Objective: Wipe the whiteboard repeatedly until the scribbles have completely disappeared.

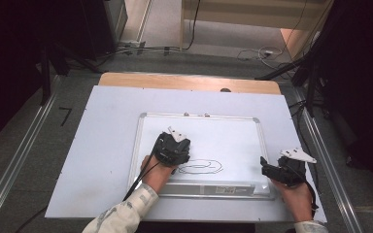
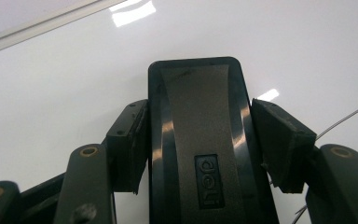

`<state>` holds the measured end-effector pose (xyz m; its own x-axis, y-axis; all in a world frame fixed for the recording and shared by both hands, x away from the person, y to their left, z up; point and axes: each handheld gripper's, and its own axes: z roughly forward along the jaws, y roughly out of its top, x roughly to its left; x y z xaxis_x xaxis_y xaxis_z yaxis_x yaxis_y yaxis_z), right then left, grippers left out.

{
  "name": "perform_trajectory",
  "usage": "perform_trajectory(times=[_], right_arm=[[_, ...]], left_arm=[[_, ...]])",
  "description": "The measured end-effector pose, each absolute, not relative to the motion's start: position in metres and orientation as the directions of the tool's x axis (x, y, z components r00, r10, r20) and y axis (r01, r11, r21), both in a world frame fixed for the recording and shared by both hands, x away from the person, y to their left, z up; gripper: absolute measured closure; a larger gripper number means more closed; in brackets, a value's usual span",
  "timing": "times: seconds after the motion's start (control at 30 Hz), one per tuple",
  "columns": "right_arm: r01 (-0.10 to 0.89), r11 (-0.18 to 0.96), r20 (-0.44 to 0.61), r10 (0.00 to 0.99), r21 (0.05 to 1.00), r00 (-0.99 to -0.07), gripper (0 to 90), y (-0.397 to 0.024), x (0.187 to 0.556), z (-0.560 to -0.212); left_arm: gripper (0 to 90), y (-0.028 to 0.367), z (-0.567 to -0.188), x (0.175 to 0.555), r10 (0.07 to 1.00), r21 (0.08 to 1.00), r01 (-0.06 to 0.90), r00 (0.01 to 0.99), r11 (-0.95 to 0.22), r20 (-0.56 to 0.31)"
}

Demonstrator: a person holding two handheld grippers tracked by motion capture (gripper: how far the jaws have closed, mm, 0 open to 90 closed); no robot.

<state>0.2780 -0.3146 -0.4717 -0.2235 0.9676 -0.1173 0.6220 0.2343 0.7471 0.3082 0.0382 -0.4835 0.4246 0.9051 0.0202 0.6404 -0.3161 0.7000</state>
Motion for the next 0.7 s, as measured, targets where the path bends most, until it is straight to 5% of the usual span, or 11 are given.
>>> perform_trajectory(times=[0.7], right_arm=[[0.62,0.237,-0.119,0.967,0.748,-0.227,14.8,-0.3136,0.2787,-0.4719]], left_arm=[[41.6,0.0345,-0.4822,0.3115,0.882,0.682,0.643,0.47,-0.35,0.009]])
